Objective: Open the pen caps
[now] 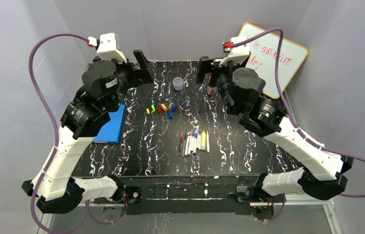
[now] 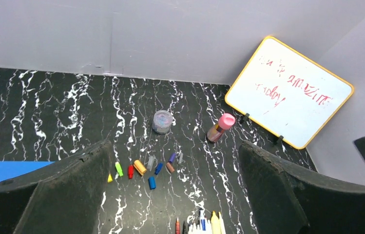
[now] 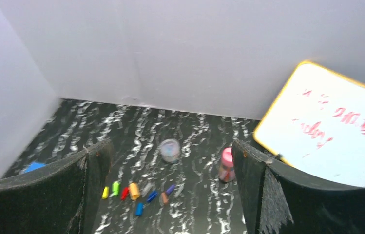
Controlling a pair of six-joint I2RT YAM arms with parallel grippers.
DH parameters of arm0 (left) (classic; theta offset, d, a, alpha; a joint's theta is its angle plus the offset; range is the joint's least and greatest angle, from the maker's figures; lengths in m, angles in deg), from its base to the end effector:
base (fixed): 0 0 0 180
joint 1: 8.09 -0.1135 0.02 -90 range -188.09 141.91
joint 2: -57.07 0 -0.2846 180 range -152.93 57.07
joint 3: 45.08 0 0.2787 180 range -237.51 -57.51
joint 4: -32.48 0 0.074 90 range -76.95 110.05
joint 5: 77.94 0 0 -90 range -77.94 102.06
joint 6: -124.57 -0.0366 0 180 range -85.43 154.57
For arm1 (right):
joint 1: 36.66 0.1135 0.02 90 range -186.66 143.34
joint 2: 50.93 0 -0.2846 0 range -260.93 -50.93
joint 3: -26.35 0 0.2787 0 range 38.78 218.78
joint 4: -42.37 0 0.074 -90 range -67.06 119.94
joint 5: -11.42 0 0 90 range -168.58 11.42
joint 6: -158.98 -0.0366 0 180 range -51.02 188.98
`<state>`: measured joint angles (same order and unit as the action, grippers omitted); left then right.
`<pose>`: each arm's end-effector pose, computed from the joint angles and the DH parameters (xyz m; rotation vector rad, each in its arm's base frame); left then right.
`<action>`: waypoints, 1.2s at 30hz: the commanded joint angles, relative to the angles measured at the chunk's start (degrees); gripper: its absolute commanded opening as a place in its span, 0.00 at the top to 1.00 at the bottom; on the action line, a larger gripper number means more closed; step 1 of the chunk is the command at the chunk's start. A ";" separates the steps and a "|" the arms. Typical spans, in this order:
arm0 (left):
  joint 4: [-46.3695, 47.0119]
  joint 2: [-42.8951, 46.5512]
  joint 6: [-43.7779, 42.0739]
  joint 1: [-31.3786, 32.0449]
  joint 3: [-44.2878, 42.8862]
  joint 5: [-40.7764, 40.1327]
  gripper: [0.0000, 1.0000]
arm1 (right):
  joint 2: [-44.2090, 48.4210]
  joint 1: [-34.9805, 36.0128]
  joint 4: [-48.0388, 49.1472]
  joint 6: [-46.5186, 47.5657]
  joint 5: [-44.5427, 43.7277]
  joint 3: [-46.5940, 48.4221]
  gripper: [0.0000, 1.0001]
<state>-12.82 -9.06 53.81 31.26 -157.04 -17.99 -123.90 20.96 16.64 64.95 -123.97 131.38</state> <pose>0.1699 -0.1156 0.5746 -0.1402 1.5701 -0.3952 0.1676 0.2157 0.5445 -0.0459 1.4993 0.2899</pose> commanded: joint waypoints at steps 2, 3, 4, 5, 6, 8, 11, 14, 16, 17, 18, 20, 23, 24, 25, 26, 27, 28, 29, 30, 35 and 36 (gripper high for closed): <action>-2.85 -6.05 -3.14 1.72 -7.64 -1.05 0.02 | -5.89 0.73 4.94 13.97 -13.51 0.27 0.02; -2.95 -6.56 -3.49 2.52 -8.90 -3.25 0.02 | -5.79 -0.42 4.43 12.76 -12.04 0.61 0.02; -2.82 -6.76 -3.48 3.20 -9.93 -5.52 0.02 | -5.86 -2.53 2.04 9.72 -8.95 1.70 0.02; -2.29 -6.54 -3.55 3.73 -10.35 -7.27 0.02 | -6.21 -6.23 -3.13 4.36 -4.18 3.82 0.02; -1.55 -6.08 -3.48 4.18 -10.20 -8.65 0.02 | -6.93 -11.29 -9.93 -3.31 3.84 6.36 0.02; 0.24 -4.60 -3.11 4.62 -8.51 -10.28 0.02 | -7.21 -23.13 -17.03 -16.67 20.04 7.05 0.02; 1.49 -1.67 -3.16 4.68 -4.70 -9.07 0.02 | 1.12 -28.57 -9.40 -21.57 26.14 -3.35 0.02; 1.27 1.93 -4.67 4.68 -0.98 -5.72 0.02 | 11.63 -31.16 -1.48 -23.26 27.46 -12.04 0.02; 0.85 4.22 -5.02 4.68 0.77 -4.94 0.02 | 16.65 -31.19 0.99 -21.25 27.54 -14.04 0.02; 0.79 5.12 -5.20 4.68 1.35 -4.70 0.02 | 18.71 -31.25 1.38 -19.82 27.76 -14.40 0.02; 0.72 5.87 -5.26 4.68 1.82 -4.84 0.02 | 20.03 -31.26 1.13 -18.39 27.80 -14.45 0.02; 0.87 6.93 -4.76 4.68 3.17 -5.92 0.02 | 21.87 -31.06 -0.26 -16.57 27.29 -14.36 0.02; 2.57 8.40 -2.13 4.68 6.59 -10.89 0.02 | 24.73 -30.81 -1.36 -16.05 27.31 -16.35 0.02; 3.09 8.75 -0.42 4.68 7.70 -13.37 0.02 | 25.53 -30.82 -1.49 -16.39 27.36 -17.14 0.02; 3.27 8.81 2.51 4.68 8.70 -17.43 0.02 | 26.03 -30.78 -1.96 -17.00 27.37 -17.84 0.02; 3.04 8.82 6.46 4.68 9.52 -20.96 0.02 | 26.14 -30.81 -2.92 -17.46 27.45 -17.89 0.02; 2.52 8.89 9.64 4.68 10.46 -23.76 0.02 | 26.08 -30.77 -4.45 -17.78 27.51 -17.81 0.02; 1.91 9.03 13.19 4.68 11.13 -25.29 0.02 | 25.93 -30.79 -5.27 -18.03 27.50 -17.85 0.02; 1.16 9.08 16.34 4.68 11.51 -25.81 0.02 | 25.92 -30.77 -5.91 -18.30 27.26 -18.07 0.02; 0.87 9.02 18.06 4.68 11.92 -25.34 0.02 | 25.99 -30.81 -6.35 -18.33 27.08 -18.29 0.02; -1.83 8.04 26.62 4.68 14.13 -22.72 0.02 | 26.13 -30.81 -6.78 -18.89 26.70 -19.58 0.02; -1.59 8.27 27.26 4.68 15.10 -21.85 0.02 | 26.20 -30.74 -6.70 -18.97 26.68 -19.77 0.02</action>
<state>-13.25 -1.74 71.54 35.70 -144.23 -38.25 -98.48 -10.16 9.62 46.54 -97.39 111.84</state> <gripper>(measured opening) 0.983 0.982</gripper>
